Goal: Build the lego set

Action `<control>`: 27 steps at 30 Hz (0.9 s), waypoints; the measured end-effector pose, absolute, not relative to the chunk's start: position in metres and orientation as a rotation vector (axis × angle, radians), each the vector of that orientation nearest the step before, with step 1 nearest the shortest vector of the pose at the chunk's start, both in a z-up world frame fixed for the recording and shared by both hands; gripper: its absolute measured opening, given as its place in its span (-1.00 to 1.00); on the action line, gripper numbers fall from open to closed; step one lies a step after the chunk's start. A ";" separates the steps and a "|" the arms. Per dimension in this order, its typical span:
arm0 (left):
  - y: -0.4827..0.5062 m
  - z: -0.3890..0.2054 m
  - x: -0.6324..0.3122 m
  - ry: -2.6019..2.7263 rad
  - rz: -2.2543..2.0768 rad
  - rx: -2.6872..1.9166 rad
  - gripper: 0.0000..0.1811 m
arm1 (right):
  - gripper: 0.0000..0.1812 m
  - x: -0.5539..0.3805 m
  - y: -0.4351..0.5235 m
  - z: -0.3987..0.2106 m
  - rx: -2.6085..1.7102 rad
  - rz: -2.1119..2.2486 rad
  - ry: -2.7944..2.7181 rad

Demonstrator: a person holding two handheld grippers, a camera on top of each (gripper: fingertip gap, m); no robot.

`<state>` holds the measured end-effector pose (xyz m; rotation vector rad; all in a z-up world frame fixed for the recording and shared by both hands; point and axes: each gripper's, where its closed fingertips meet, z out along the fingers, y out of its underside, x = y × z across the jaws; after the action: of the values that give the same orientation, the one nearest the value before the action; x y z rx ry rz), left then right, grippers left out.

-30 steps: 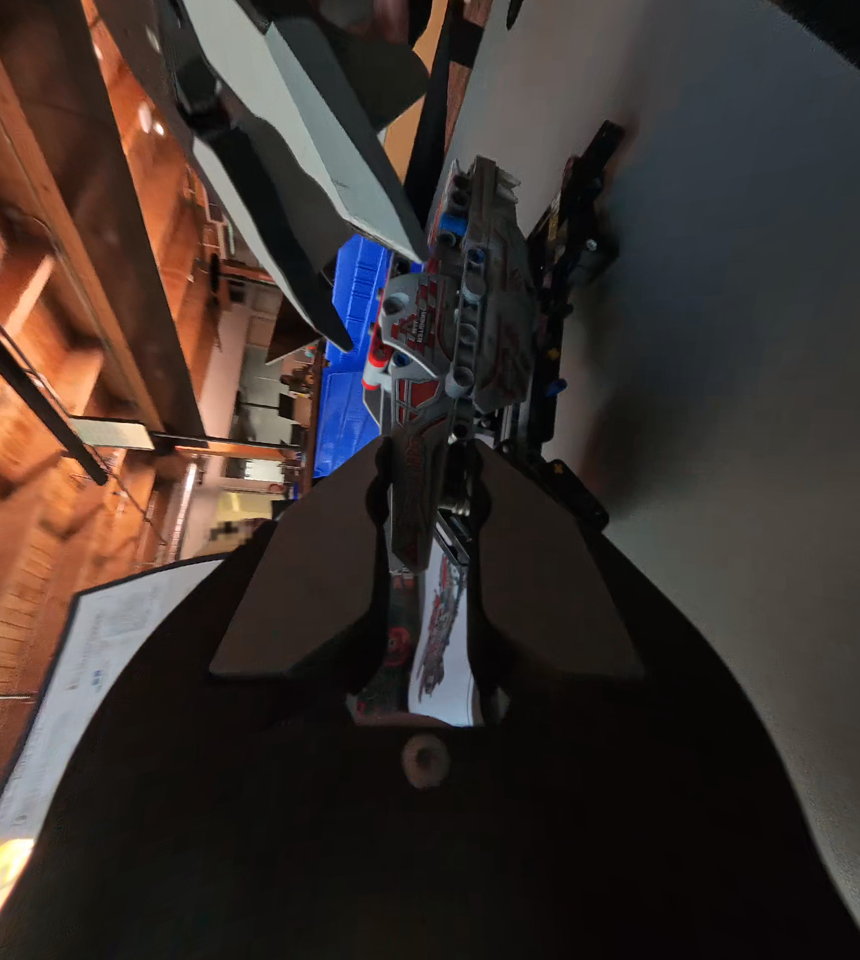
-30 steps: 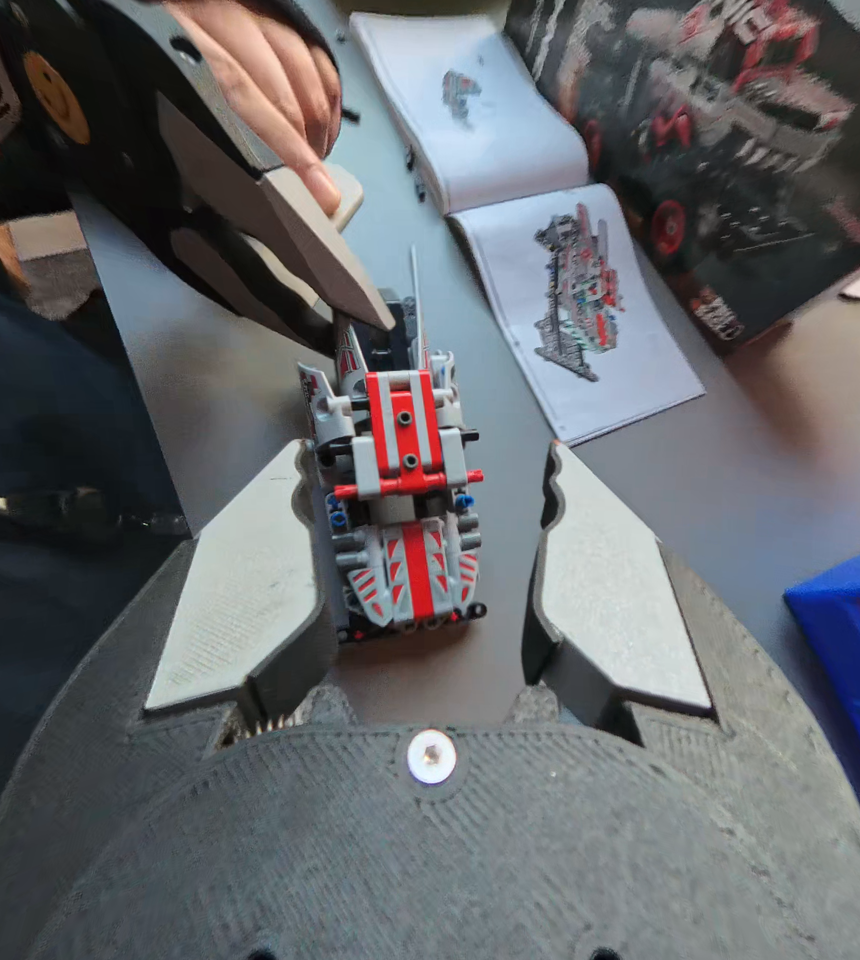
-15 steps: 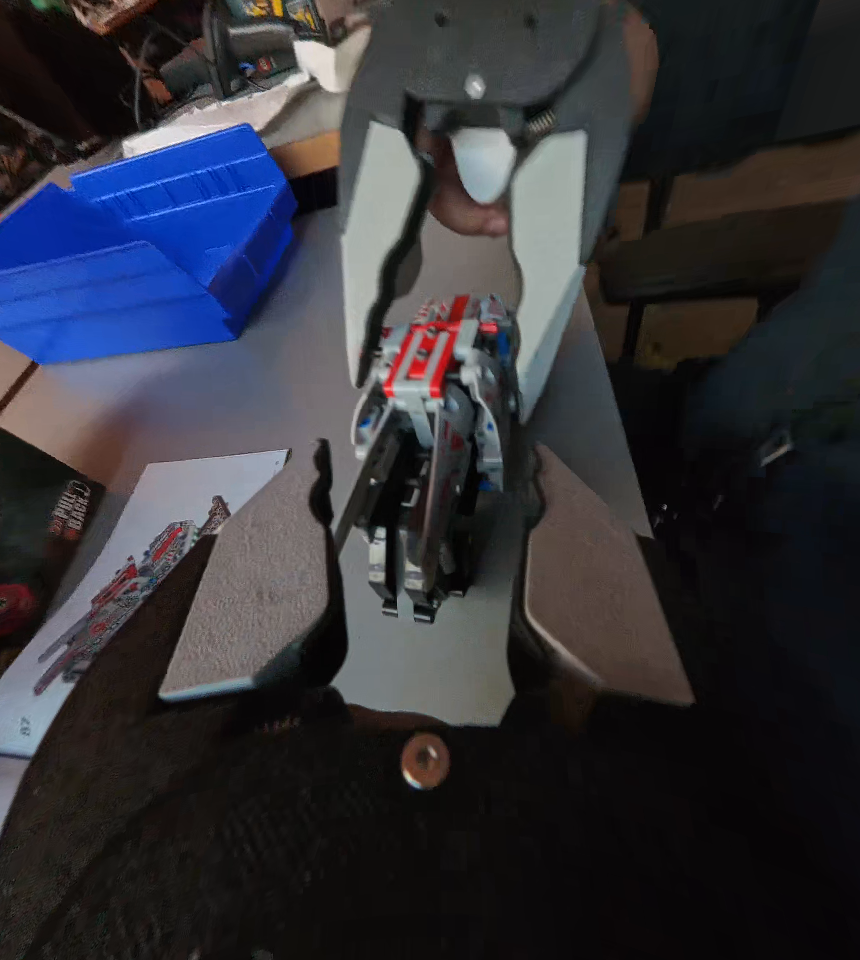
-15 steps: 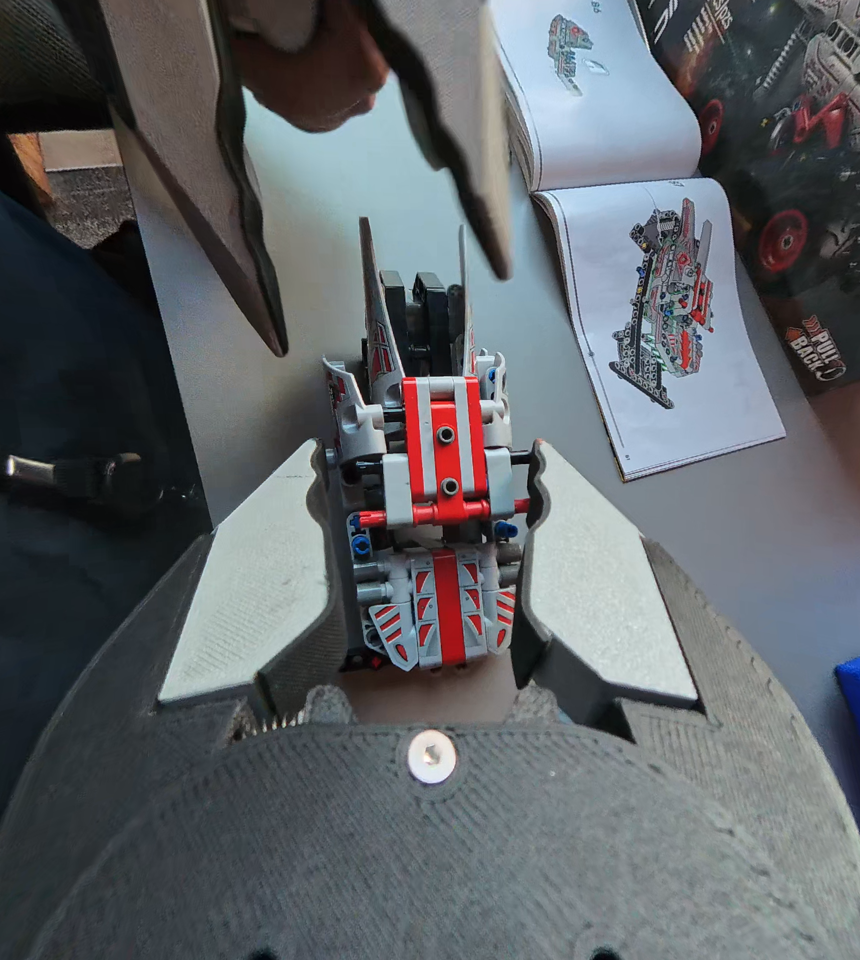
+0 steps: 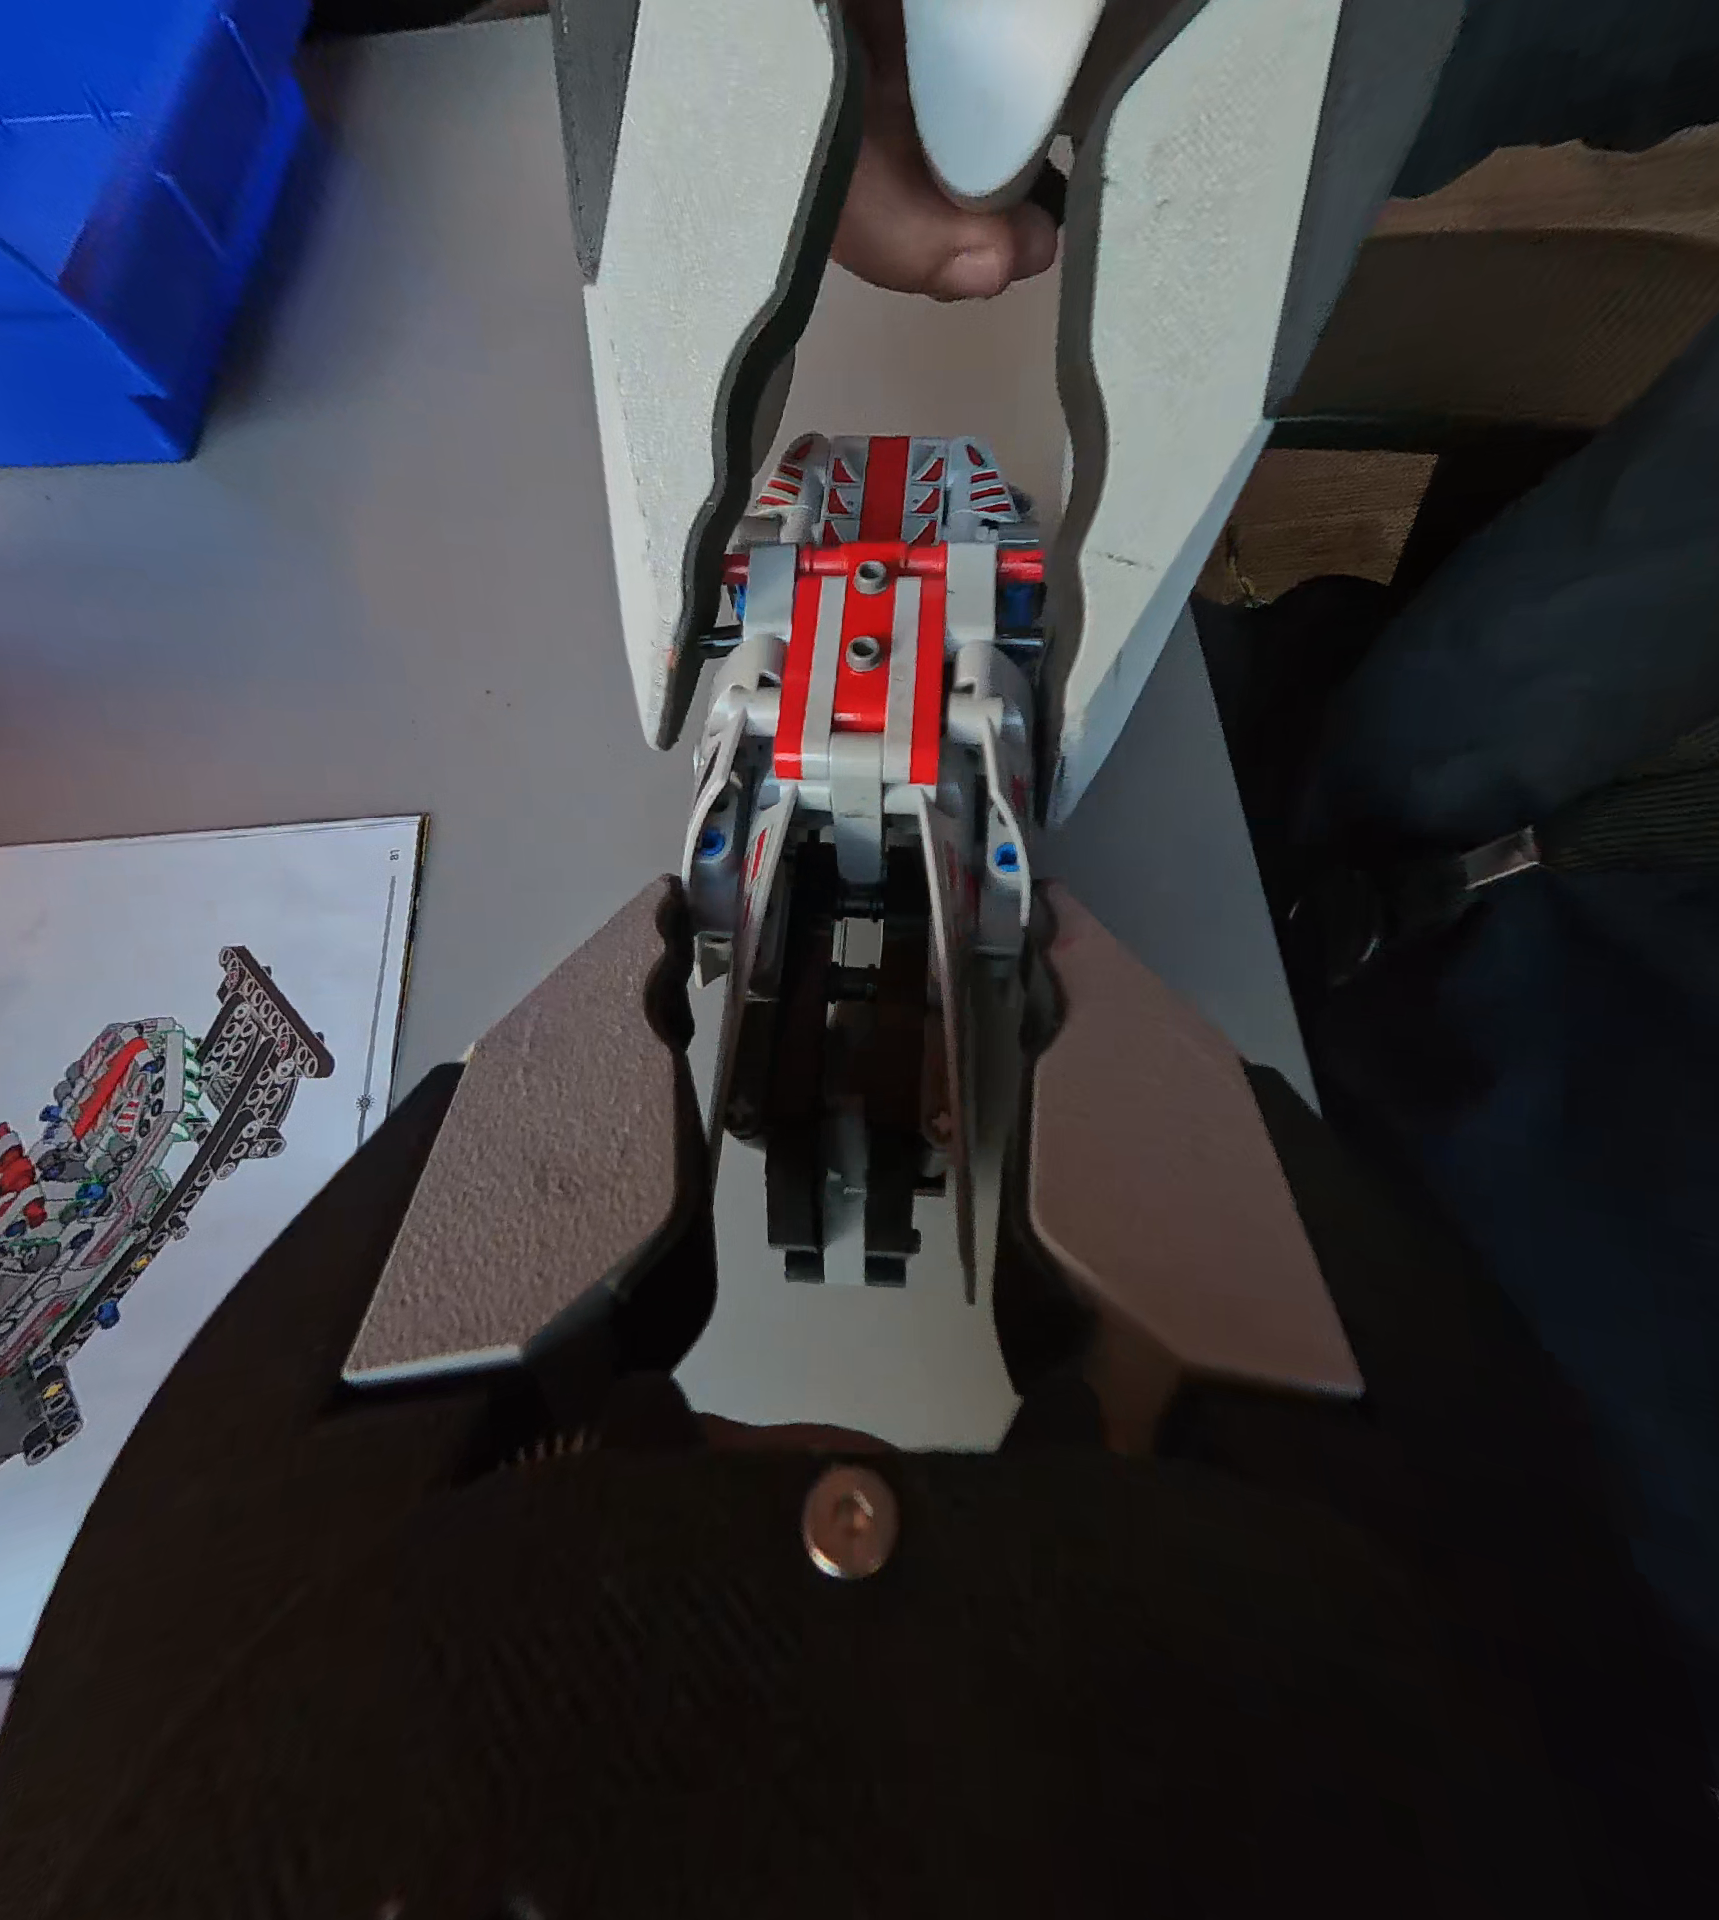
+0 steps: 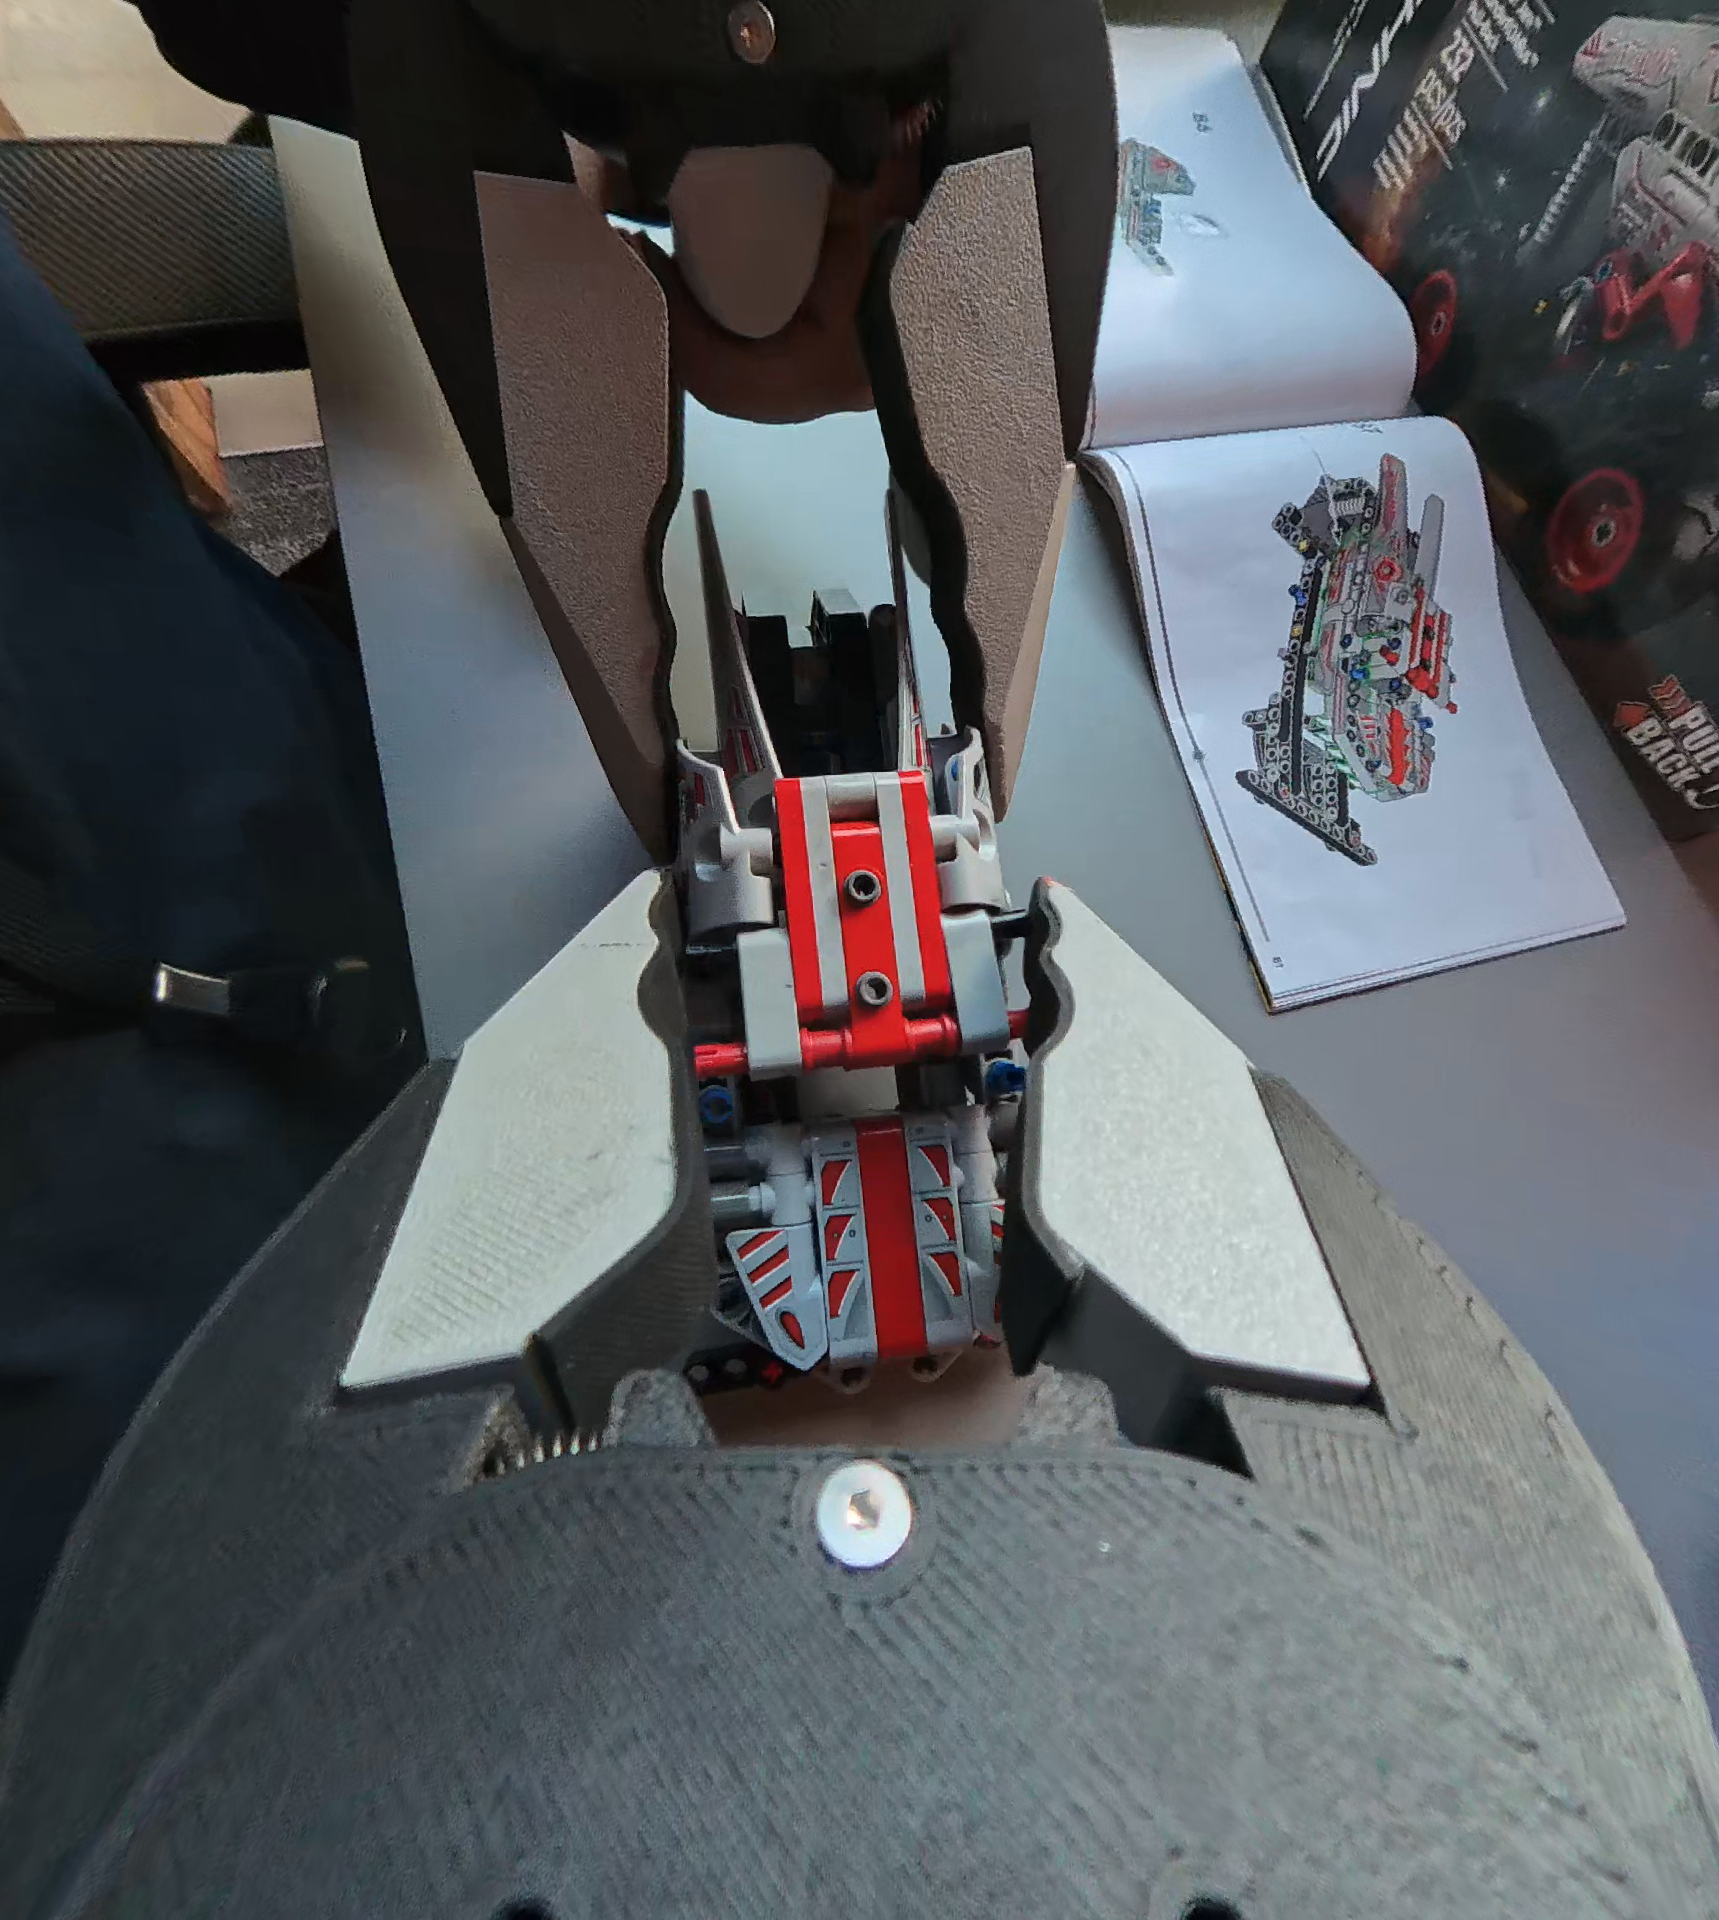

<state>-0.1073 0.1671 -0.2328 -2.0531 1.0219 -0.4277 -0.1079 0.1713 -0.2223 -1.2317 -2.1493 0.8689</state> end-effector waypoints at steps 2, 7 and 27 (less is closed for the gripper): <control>0.167 -0.232 -0.107 1.016 -0.435 -2.053 -0.32 | -0.31 -0.107 0.171 -0.222 -1.208 0.875 -2.158; 0.168 -0.232 -0.108 0.964 -0.436 -2.055 -0.31 | -0.31 -0.110 0.173 -0.221 -1.213 0.912 -2.155; 0.167 -0.243 -0.112 0.898 -0.502 -2.068 -0.17 | -0.02 -0.063 0.200 -0.229 -1.304 0.905 -2.001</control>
<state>-0.1118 0.1672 -0.2434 -2.0678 0.8983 -0.5016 -0.0628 0.1995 -0.2288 -1.3036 -2.0005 0.9047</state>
